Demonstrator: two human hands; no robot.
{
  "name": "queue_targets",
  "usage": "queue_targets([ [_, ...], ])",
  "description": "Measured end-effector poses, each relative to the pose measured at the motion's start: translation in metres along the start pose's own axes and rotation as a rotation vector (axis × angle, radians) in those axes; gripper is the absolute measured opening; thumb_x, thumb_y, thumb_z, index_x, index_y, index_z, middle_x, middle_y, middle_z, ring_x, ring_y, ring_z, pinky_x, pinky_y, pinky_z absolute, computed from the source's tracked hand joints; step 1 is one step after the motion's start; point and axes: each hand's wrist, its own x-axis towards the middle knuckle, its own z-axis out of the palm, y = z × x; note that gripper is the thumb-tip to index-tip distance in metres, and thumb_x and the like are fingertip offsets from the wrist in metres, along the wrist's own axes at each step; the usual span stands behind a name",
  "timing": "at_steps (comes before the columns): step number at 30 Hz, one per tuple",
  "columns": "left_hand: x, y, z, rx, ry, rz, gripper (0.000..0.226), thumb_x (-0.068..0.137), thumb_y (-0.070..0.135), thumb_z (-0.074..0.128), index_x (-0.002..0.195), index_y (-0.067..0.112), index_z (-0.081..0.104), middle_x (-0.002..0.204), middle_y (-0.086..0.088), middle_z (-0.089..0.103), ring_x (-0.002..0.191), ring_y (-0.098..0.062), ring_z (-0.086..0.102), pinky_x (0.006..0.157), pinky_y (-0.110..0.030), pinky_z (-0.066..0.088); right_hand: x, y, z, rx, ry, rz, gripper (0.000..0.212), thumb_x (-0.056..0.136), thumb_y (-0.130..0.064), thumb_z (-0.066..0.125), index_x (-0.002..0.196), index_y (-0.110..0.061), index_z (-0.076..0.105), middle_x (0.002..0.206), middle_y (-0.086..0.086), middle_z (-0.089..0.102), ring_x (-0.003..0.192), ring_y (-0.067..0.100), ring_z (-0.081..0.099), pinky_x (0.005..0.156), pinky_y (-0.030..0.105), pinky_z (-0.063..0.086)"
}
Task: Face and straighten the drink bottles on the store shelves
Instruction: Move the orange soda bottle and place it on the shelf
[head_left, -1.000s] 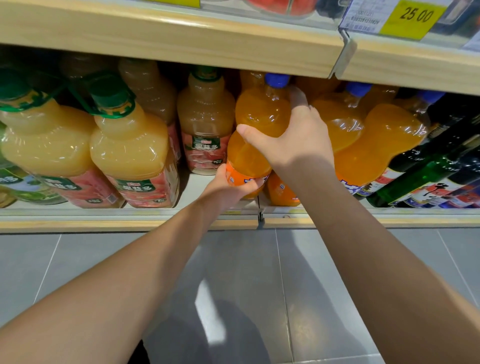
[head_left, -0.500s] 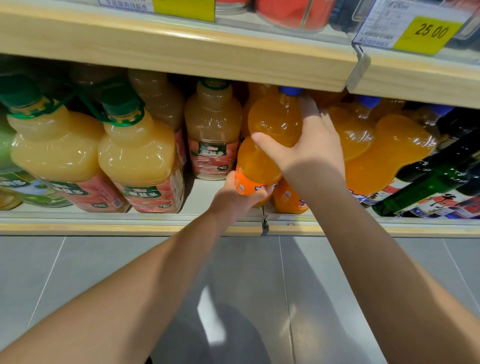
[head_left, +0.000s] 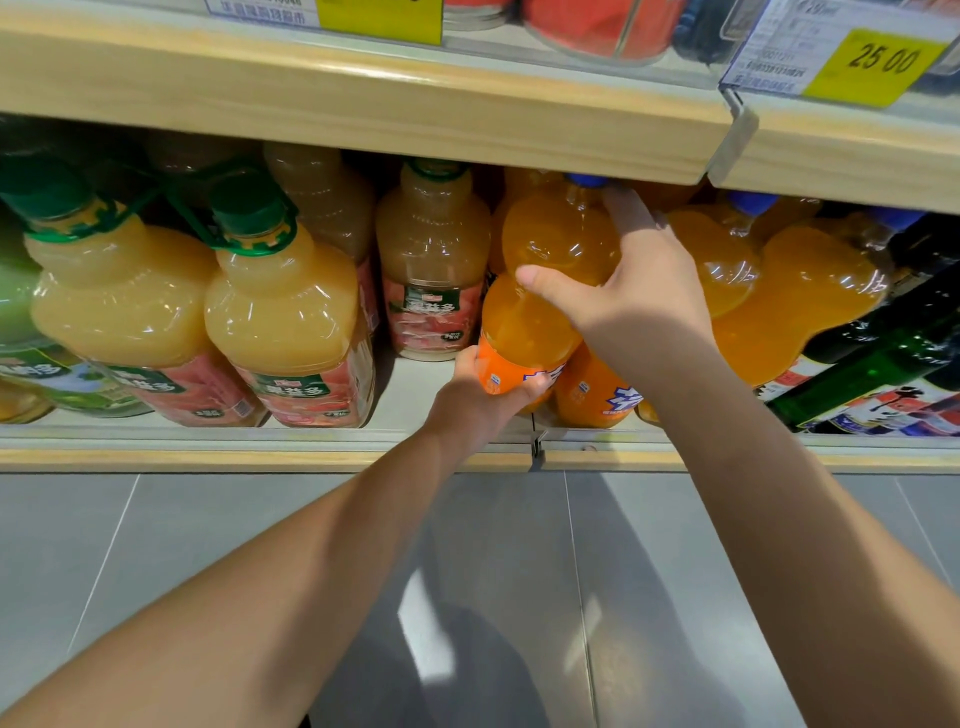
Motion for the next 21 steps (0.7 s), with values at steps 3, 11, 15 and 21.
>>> queue_targets([
  [3, 0.002, -0.001, 0.002, 0.01, 0.013, -0.004, 0.095, 0.057, 0.075, 0.076, 0.136, 0.041, 0.035, 0.122, 0.013, 0.058, 0.105, -0.013, 0.059, 0.087, -0.039, 0.058, 0.002, 0.002, -0.002, -0.011, -0.015, -0.004, 0.076, 0.082, -0.067, 0.072, 0.143, -0.029, 0.047, 0.073, -0.008, 0.05, 0.066, 0.006, 0.048, 0.052, 0.02, 0.033],
  [11, 0.003, -0.002, 0.002, -0.025, -0.041, -0.042, 0.096, 0.049, 0.081, 0.076, 0.126, 0.047, 0.03, 0.114, 0.021, 0.053, 0.107, -0.015, 0.059, 0.087, -0.04, 0.057, 0.006, 0.009, -0.01, 0.008, -0.074, -0.03, 0.088, 0.081, -0.068, 0.073, 0.151, -0.027, 0.039, 0.09, -0.004, 0.062, 0.071, 0.006, 0.055, 0.056, 0.018, 0.036],
  [15, 0.004, -0.004, 0.004, -0.05, -0.061, -0.04, 0.096, 0.055, 0.075, 0.078, 0.132, 0.045, 0.03, 0.122, 0.015, 0.054, 0.111, -0.018, 0.058, 0.09, -0.042, 0.057, 0.005, 0.012, -0.008, 0.036, -0.087, -0.021, 0.093, 0.08, -0.069, 0.073, 0.154, -0.032, 0.032, 0.135, 0.003, 0.059, 0.109, 0.026, 0.063, 0.077, 0.029, 0.049],
  [21, 0.002, -0.003, 0.001, -0.037, -0.069, -0.062, 0.079, 0.07, 0.058, 0.08, 0.129, 0.043, 0.03, 0.113, 0.019, 0.054, 0.106, -0.014, 0.058, 0.084, -0.035, 0.056, -0.001, 0.016, -0.005, 0.053, -0.062, -0.006, 0.094, 0.079, -0.068, 0.075, 0.155, -0.032, 0.031, 0.145, 0.002, 0.051, 0.12, 0.027, 0.058, 0.085, 0.031, 0.049],
])
